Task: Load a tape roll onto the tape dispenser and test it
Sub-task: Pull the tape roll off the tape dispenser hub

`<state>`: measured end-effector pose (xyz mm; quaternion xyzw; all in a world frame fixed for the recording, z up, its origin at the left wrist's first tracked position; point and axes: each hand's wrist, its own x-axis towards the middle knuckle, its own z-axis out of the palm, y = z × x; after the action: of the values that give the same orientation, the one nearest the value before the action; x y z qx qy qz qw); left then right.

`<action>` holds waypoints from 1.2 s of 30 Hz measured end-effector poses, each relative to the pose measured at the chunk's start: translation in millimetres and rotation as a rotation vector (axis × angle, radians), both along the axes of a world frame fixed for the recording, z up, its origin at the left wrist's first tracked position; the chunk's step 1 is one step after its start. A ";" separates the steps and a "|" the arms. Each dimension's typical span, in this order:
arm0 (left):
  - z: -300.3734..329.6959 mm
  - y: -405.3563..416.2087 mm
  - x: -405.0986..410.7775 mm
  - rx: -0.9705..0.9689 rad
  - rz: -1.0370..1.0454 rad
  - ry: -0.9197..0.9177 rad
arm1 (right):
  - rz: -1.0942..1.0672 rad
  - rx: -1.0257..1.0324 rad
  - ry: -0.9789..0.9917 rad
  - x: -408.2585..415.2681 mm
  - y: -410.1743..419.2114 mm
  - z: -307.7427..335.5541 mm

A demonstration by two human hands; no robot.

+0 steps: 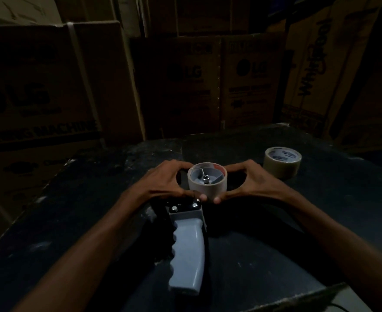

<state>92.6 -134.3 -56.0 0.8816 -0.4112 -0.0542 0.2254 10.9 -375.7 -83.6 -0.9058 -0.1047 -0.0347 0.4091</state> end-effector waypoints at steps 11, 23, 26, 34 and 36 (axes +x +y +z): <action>-3.3 0.6 3.9 0.002 -0.013 -0.010 | 0.032 -0.002 -0.120 -5.1 3.7 3.1; -7.2 0.7 7.5 -0.077 0.001 0.008 | -0.012 0.037 -0.150 -4.0 -1.6 -0.1; -9.4 -4.2 5.6 -0.036 0.031 -0.038 | 0.003 0.059 -0.116 -0.2 -4.9 -2.4; -8.4 -17.0 9.5 0.090 0.070 -0.086 | -0.004 0.064 -0.066 7.6 -9.2 -9.0; -9.0 -17.5 10.0 0.091 0.081 -0.093 | -0.005 0.042 -0.073 7.9 -8.1 -8.1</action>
<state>102.6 -151.7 -65.0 0.9083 -0.3826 -0.0224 0.1678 18.8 -383.7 -91.7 -0.8954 -0.1163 -0.0710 0.4239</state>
